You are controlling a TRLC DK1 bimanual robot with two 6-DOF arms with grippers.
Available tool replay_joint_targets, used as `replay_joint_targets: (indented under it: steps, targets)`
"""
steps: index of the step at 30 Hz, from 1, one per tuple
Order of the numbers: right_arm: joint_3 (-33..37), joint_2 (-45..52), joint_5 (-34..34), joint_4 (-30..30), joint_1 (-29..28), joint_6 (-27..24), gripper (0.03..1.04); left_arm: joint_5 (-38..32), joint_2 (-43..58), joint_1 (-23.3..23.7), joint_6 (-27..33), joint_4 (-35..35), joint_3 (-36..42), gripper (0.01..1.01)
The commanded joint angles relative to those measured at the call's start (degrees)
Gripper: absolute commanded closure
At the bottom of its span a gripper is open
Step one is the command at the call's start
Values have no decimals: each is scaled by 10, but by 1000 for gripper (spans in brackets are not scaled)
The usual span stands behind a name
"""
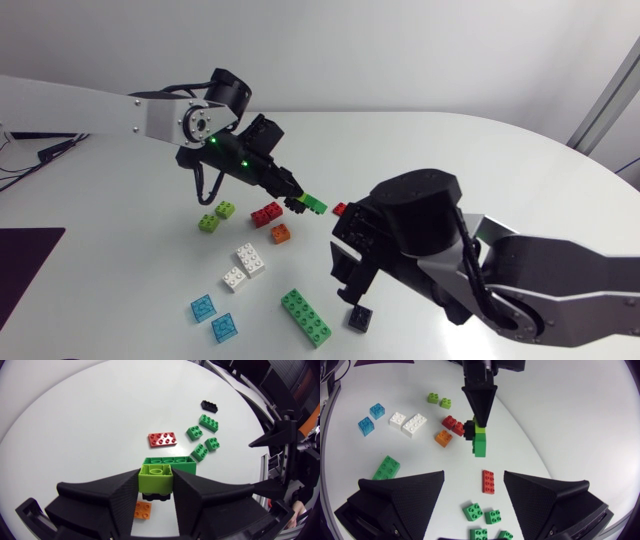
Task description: Separate the duplo bricks
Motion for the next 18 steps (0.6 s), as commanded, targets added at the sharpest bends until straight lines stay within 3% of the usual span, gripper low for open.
replay_joint_targets:
  steps: [1, 10, 18]
  targets:
    - [-23, 15, 15, 29, 5, -27, 211, 23, -28, 0, -26, -19, 24, 818]
    - [-21, 44, 32, 90, 12, -59, 211, 75, -56, 6, -37, -72, 28, 818]
    - [1, 68, 33, 113, 12, -60, 216, 93, -62, 7, -36, -77, 8, 818]
